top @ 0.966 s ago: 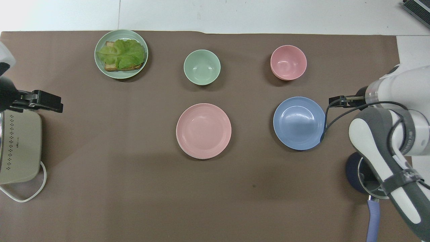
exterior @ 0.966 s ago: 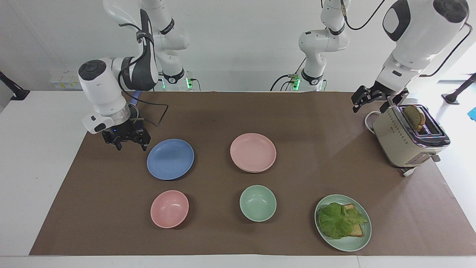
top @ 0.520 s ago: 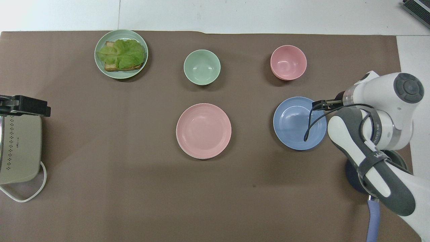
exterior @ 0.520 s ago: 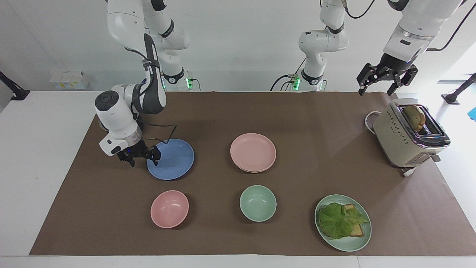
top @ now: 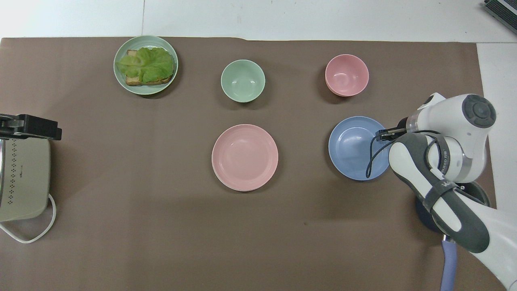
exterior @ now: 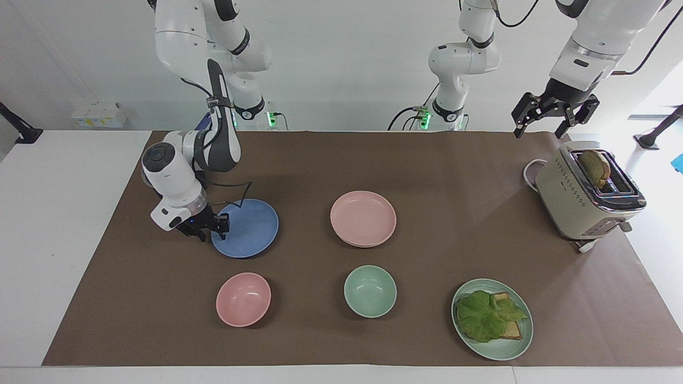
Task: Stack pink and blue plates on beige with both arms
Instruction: 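Grasp the blue plate rim with the right gripper, then carry the blue plate with the right gripper onto the pink plate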
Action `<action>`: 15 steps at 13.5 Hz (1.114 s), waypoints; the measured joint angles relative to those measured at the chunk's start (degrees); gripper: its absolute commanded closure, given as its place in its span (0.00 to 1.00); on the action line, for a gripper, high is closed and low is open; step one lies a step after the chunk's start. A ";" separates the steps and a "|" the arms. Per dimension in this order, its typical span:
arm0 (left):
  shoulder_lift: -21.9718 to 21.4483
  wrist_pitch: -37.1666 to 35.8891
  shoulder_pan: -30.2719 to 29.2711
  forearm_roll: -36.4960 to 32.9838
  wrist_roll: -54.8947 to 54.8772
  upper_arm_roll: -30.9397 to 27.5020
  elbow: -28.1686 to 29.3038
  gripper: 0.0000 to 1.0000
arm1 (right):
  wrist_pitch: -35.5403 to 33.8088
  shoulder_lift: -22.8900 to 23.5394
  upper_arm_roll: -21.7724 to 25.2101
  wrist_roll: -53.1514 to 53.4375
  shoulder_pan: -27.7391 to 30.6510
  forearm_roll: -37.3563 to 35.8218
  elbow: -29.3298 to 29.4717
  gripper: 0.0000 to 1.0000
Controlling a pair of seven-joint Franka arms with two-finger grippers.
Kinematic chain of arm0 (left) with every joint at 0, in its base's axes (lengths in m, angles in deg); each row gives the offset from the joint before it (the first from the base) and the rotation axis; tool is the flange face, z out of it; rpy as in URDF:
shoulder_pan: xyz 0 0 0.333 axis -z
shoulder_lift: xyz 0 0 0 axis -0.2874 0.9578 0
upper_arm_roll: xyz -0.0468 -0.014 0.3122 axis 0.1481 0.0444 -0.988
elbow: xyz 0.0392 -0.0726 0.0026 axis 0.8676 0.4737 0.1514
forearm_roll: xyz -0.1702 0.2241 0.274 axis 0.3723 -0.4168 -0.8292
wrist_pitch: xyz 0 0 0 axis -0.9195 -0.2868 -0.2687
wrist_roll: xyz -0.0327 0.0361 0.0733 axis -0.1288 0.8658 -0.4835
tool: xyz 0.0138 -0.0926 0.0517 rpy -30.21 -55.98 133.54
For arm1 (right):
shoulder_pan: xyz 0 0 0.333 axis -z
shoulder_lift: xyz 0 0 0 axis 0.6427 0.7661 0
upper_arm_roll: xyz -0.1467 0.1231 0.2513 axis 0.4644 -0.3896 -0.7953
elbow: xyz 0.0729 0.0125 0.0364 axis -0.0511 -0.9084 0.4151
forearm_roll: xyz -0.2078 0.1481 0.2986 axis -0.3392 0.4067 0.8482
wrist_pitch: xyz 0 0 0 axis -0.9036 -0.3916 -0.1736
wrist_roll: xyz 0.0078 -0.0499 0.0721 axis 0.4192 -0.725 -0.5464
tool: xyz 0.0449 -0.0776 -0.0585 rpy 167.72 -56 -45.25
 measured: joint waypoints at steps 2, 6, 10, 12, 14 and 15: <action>0.00 0.00 0.00 0.00 0.00 0.00 0.00 0.00 | 0.00 -0.02 -0.04 -0.14 -0.02 1.85 -0.01 1.00; 0.00 0.00 0.00 0.00 0.00 0.00 0.00 0.00 | -0.94 -0.91 -0.07 -0.17 0.03 3.78 0.17 1.00; 0.00 0.00 0.00 0.00 0.00 0.00 0.00 0.00 | -5.94 -4.72 -0.76 -0.17 -0.90 7.39 1.84 1.00; 0.00 0.00 0.00 0.00 0.00 0.00 0.00 0.00 | -8.99 -7.62 -1.47 -0.17 -2.02 11.39 2.01 1.00; 0.00 0.00 0.00 0.00 0.00 0.00 0.00 0.00 | -9.88 -9.63 -2.05 0.20 -3.83 13.12 2.04 1.00; 0.00 0.00 0.00 0.00 0.00 0.00 0.00 0.00 | -9.88 -10.21 -2.17 1.88 -5.37 13.38 2.23 1.00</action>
